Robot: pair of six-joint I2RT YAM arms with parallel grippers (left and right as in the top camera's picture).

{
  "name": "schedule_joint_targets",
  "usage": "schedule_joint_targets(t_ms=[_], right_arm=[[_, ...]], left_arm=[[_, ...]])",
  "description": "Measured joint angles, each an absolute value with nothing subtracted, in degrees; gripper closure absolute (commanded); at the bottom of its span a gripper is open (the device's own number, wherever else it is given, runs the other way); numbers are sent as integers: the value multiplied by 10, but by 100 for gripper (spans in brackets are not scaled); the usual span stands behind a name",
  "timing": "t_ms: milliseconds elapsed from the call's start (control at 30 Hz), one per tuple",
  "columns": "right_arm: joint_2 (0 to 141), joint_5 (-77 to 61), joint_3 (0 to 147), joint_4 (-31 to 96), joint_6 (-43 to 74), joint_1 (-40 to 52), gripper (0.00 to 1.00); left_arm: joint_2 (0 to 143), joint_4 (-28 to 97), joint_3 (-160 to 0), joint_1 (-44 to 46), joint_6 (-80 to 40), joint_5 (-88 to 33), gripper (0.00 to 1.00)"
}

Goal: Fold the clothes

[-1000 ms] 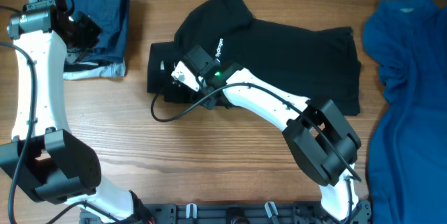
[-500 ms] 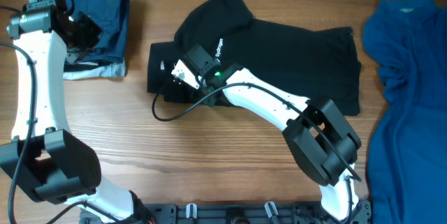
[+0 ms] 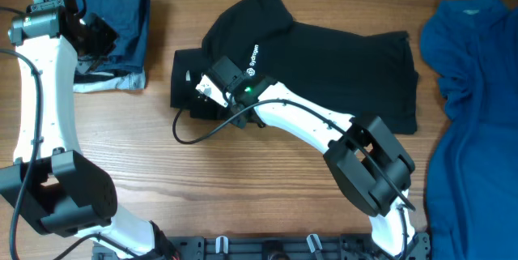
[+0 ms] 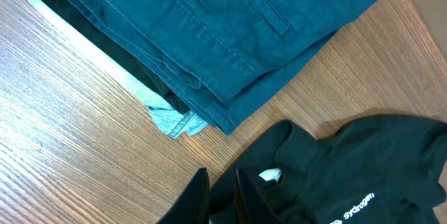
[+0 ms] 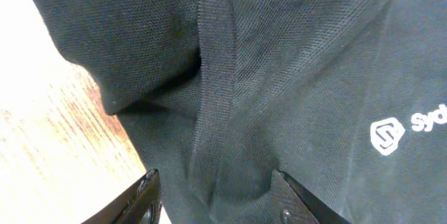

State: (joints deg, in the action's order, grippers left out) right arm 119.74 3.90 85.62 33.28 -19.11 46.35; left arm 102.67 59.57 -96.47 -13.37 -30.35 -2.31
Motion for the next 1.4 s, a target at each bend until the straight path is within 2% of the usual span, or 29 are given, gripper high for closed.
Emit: schedule_joint_targets(t_ms=[233,333,467,600,933,1067,1100,1167,1200,1300,1400], right_arm=[[1213,39,856,320,-189,463,50],[1214,39,856,317,-187,463,62],[1216,42,856,309,-180,463,71],[1216,50,856,307,-170,463,95],[1216,95,869,273,-130,456,96],[1216,97,872,241,-126,425,92],[1216,98,872,225,-126,414,86],[1216,101,873,186,-123,394,66],[1217,101,873,169,-122,387,64],[1221,101,874,125,-121,371,46],[1224,100,875,72,-120,359,44]], left_arm=[[1027,596,-965,-134,-303,-23,87],[1027,596,-965,-134,-303,-23,87],[1027,596,-965,-134,-303,-23,87],[1027,596,-965,-134,-303,-23,86],[1027,596,-965,-134,-303,-23,85],[1027,596,-965,-134,-303,-23,85],[1027,596,-965,-134,-303,-23,85],[1027,596,-965,-134,-303,-25,85],[1027,596,-965,-134,-303,-25,85],[1027,596,-965,-134,-303,-25,85],[1027,596,-965,-134,-303,-25,85]])
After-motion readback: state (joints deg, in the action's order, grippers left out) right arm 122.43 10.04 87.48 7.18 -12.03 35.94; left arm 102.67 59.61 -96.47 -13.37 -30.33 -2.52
